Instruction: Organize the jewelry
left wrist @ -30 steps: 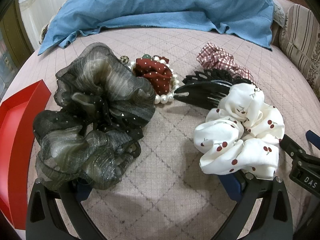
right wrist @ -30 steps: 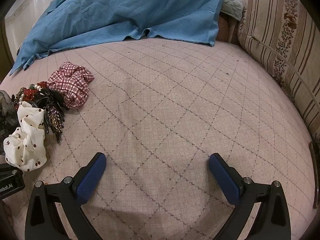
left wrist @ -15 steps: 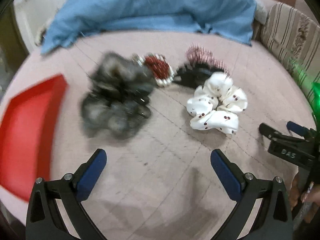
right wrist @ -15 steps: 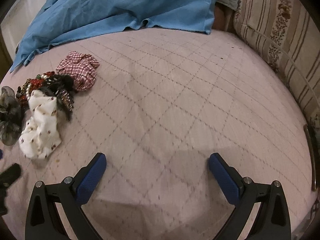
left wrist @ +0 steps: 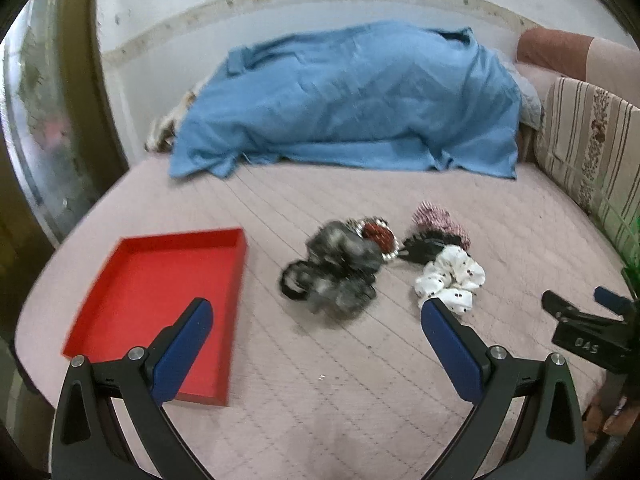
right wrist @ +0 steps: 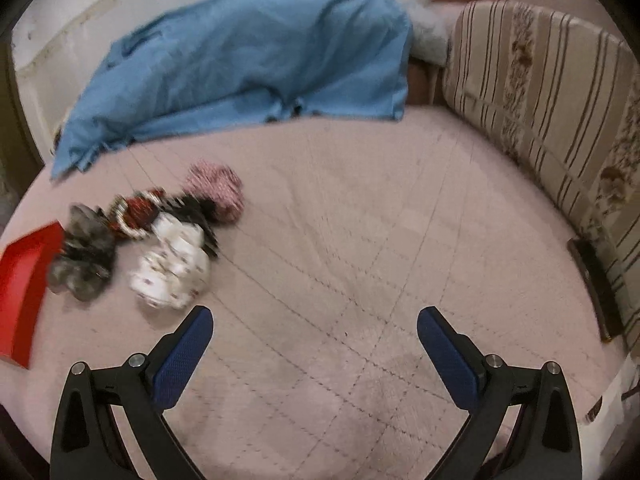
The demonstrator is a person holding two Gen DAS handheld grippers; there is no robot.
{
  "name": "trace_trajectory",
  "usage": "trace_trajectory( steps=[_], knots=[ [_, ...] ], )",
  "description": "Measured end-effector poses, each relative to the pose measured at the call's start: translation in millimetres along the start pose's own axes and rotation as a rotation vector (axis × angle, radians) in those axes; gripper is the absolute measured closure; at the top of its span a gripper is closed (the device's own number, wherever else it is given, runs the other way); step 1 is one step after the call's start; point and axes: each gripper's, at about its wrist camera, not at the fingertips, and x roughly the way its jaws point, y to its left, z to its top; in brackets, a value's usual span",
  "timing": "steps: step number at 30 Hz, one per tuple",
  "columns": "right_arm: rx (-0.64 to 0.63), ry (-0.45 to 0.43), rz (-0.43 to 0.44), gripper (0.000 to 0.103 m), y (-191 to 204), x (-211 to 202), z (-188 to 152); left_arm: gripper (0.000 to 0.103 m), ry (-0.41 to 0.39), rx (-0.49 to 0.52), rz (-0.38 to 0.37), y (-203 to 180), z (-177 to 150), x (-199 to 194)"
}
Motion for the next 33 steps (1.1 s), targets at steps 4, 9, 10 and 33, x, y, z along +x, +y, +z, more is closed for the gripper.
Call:
trace_trajectory(
  steps=[4,9,10,33],
  knots=[
    [-0.002,-0.077,0.007,0.0,11.3,-31.1,4.2,0.0,-0.019,0.009,-0.02,7.8,3.5,-17.2],
    [-0.01,-0.153,0.008,0.0,22.5,-59.2,9.5,0.0,-0.034,-0.006,-0.021,13.1,3.6,-31.8],
    [-0.012,-0.166,0.008,0.0,24.5,-63.2,9.9,0.0,-0.037,-0.011,-0.023,14.8,4.1,-34.0],
    [-0.08,-0.173,0.06,0.0,53.2,-72.7,-1.0,0.0,0.044,-0.045,0.012,29.6,-8.9,-23.2]
  ],
)
